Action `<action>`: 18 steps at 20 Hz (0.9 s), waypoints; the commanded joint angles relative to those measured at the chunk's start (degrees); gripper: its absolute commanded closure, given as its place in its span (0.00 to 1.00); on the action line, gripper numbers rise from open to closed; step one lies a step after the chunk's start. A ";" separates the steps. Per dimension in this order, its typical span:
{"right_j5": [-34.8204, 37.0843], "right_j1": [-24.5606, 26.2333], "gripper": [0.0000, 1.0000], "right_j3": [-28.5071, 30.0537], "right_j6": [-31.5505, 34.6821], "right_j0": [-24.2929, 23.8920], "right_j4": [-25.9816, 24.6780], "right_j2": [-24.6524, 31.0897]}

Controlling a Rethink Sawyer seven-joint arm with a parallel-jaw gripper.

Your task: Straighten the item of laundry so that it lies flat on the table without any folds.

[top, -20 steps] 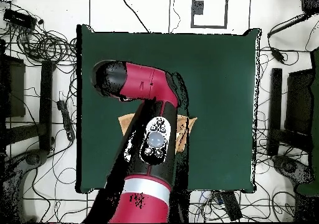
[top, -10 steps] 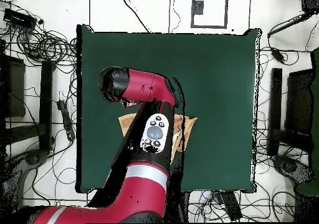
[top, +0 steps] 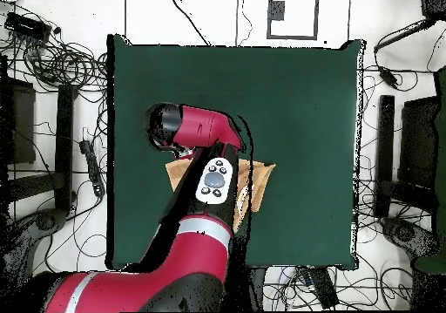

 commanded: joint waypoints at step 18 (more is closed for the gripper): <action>10.02 -1.89 0.00 12.92 13.10 6.85 11.01 2.47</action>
